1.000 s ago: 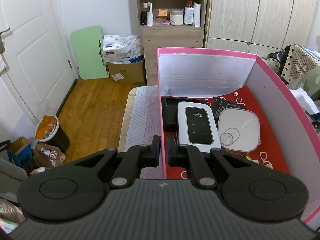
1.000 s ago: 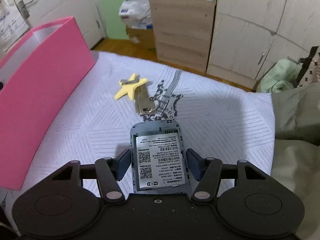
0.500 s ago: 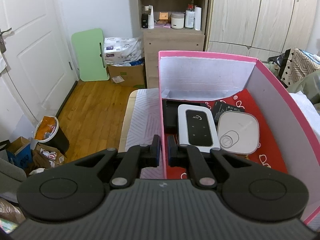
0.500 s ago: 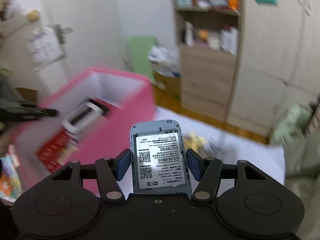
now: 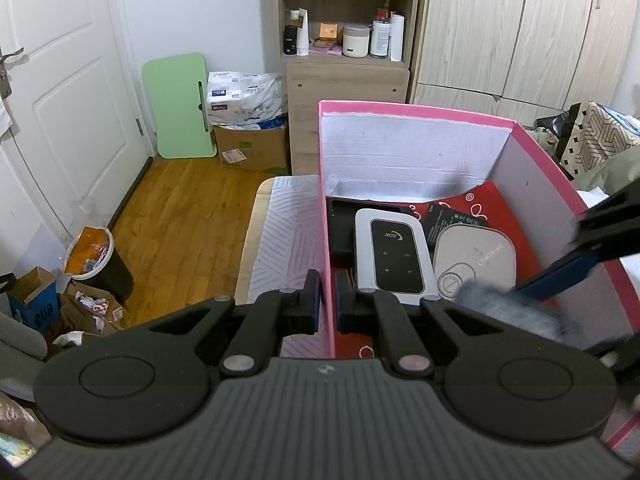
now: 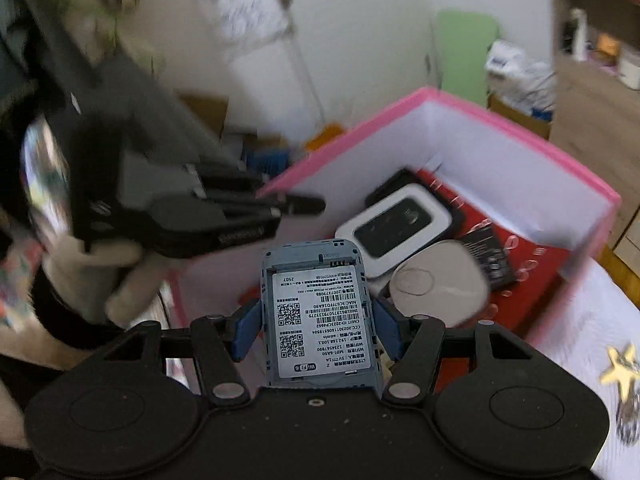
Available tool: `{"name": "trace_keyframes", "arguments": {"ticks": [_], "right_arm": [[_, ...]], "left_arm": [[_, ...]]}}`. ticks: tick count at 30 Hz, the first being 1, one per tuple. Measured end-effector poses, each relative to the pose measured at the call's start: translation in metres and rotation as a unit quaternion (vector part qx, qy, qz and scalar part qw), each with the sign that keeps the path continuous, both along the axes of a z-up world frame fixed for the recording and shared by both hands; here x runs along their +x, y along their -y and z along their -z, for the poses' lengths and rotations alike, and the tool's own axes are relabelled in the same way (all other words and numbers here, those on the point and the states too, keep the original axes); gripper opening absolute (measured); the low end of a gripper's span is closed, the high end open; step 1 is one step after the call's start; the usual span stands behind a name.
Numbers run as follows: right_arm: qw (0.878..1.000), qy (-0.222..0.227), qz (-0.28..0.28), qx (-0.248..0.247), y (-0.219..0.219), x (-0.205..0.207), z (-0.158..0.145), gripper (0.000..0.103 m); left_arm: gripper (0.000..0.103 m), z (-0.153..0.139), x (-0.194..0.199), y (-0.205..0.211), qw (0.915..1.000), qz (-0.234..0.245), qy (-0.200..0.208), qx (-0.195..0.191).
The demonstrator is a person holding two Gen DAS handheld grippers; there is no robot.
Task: Organize rigid objects
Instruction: 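Carry the grey device into the pink box and release it, then grasp the yellow star keychain on the bed with the right tool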
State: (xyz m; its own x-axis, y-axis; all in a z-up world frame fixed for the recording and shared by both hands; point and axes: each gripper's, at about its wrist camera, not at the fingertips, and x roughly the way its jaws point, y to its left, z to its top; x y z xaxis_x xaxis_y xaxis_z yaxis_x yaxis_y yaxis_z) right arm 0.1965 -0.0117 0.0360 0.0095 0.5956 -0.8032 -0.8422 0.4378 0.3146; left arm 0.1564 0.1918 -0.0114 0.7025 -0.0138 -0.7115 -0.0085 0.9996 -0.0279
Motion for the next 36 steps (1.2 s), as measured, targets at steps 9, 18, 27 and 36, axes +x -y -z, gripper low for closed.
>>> {"name": "trace_keyframes", "arguments": {"ticks": [9, 18, 27, 36], "right_arm": [[0.990, 0.046, -0.126, -0.050, -0.055, -0.016, 0.027, 0.066], [0.995, 0.056, -0.075, 0.019, -0.015, -0.004, 0.013, 0.073], [0.984, 0.097, 0.076, 0.126, 0.081, -0.002, -0.026, 0.081], [0.950, 0.190, 0.214, 0.125, 0.171, -0.019, -0.013, 0.088]], "left_arm": [[0.007, 0.001, -0.003, -0.002, 0.9999, -0.005, 0.004, -0.009], [0.007, 0.001, -0.004, -0.003, 0.9999, -0.005, 0.006, -0.010], [0.007, 0.001, -0.002, -0.002, 1.0000, -0.003, 0.003, -0.005], [0.007, 0.002, 0.000, -0.001, 1.0000, -0.003, 0.001, -0.006]]}}
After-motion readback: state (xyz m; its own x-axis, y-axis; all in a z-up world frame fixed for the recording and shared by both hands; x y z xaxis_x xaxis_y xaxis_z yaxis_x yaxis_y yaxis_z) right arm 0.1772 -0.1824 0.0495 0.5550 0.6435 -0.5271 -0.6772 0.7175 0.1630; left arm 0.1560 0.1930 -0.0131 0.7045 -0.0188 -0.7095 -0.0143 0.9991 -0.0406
